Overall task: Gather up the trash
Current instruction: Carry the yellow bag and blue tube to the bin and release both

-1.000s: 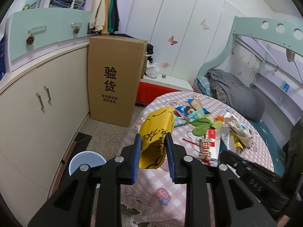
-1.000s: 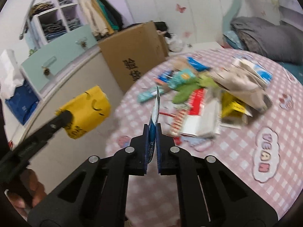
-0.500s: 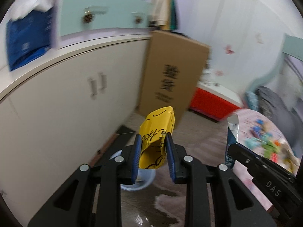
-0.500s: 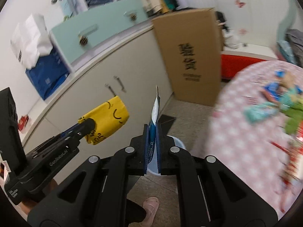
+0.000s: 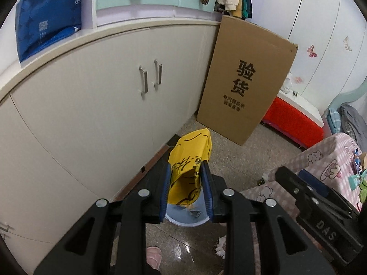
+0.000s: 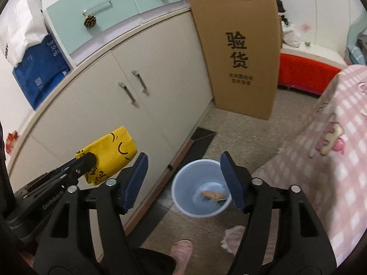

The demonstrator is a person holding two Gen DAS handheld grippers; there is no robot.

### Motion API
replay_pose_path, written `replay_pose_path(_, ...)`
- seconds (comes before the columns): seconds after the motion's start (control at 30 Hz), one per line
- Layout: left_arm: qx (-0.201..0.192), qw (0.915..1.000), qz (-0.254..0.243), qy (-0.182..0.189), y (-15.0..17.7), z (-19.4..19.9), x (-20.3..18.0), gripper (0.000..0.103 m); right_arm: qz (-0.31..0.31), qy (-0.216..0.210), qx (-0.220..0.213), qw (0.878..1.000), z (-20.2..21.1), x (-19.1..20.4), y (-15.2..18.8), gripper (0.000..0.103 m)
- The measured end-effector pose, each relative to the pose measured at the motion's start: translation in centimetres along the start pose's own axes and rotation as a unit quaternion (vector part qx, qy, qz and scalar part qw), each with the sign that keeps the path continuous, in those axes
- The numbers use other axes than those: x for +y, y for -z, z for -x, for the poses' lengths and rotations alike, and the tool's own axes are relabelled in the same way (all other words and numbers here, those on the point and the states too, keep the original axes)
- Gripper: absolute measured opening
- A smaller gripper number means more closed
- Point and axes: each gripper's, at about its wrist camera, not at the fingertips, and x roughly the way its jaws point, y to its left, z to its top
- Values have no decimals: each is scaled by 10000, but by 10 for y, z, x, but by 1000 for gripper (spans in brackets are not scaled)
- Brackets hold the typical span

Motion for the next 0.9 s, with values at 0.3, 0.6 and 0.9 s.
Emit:
replay_pose_path(0.3, 7, 10000, -79, 40, 1, -2, -13, 26, 23, 247, -279, 9993, 21, -6, -1, 75)
replay_pose_path(0.6, -98, 9998, -134, 129, -9, -5, -30, 27, -191, 264, -790, 9963, 49, -20, -9, 77)
replay_pose_path(0.9, -399, 9989, -13, -229, -31, -31, -42, 32, -366, 264, -752, 9961, 48, -32, -6, 78)
